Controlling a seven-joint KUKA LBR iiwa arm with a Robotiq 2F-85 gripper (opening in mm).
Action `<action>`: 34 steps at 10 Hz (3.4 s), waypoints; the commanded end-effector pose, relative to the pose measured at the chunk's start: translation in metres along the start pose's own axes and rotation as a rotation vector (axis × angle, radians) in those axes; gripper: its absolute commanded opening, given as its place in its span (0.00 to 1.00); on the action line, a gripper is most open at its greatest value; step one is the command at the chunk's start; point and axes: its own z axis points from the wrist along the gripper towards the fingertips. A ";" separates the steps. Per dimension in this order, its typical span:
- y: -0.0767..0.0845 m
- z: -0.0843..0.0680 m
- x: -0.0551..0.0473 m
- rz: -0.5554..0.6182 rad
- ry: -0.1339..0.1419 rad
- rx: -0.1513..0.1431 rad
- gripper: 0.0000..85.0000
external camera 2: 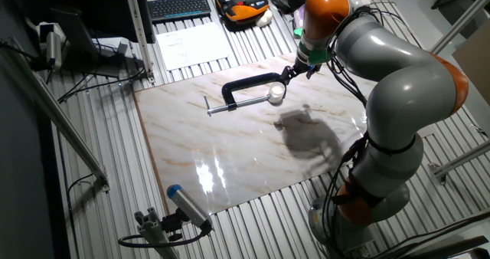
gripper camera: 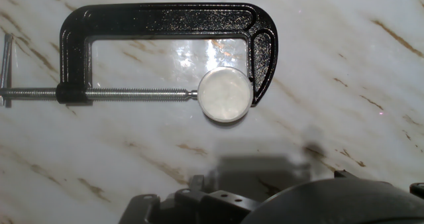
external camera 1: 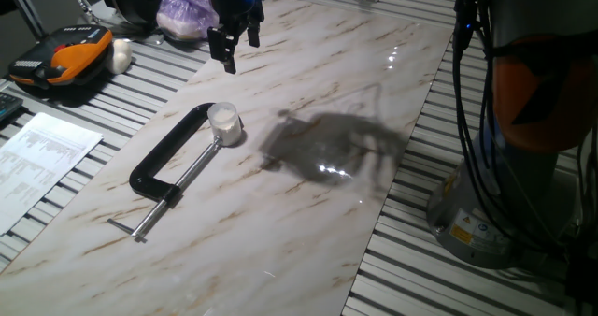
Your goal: Unscrew the lid from the jar
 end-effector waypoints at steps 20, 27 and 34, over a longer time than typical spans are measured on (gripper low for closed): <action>0.000 0.005 -0.007 -0.070 0.046 -0.021 0.00; 0.004 0.020 -0.016 -0.068 0.045 -0.021 0.00; 0.014 0.025 -0.022 -0.050 0.019 -0.007 0.00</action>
